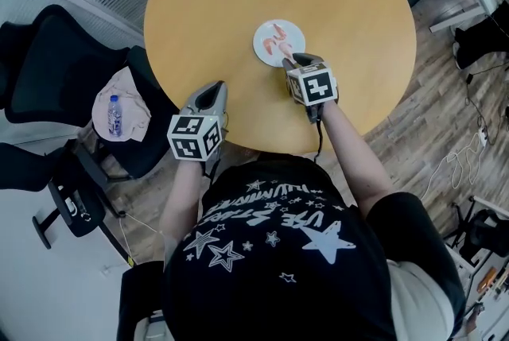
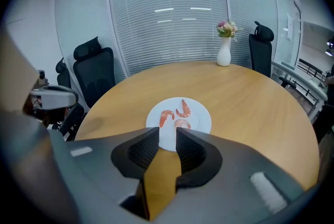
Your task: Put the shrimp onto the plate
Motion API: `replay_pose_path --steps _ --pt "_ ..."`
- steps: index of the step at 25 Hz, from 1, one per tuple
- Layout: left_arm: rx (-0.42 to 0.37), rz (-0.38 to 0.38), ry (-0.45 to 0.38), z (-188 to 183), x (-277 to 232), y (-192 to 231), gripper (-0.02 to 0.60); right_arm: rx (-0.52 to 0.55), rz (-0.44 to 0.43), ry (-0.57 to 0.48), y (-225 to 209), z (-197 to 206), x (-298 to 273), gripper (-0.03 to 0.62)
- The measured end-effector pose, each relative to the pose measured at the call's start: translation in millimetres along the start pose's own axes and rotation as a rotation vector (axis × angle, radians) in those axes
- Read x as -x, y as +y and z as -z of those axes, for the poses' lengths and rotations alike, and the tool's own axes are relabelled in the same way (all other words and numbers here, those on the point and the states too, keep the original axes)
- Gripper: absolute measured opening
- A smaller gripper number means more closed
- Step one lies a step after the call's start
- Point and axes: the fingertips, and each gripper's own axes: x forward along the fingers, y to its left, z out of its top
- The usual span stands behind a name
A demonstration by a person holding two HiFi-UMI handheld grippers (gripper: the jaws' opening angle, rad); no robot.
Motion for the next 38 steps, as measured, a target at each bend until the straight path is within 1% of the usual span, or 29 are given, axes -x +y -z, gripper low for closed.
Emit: replay_pose_path --steps 13,22,29,35,38 --pt "-0.052 0.066 -0.051 3 59 -23 0.002 -0.024 0.052 -0.115 47 6 65 0.098" --pt "-0.077 0.118 -0.058 20 94 -38 0.002 -0.045 0.094 -0.149 78 31 101 0.094" --pt "-0.092 0.154 -0.065 34 120 -51 0.002 -0.06 0.137 -0.195 99 47 132 0.083" --pt "-0.095 0.183 -0.057 54 144 -63 0.002 -0.088 0.174 -0.233 116 65 157 0.04" --pt "-0.112 0.199 -0.052 60 152 -67 0.002 -0.102 0.193 -0.24 122 74 166 0.02"
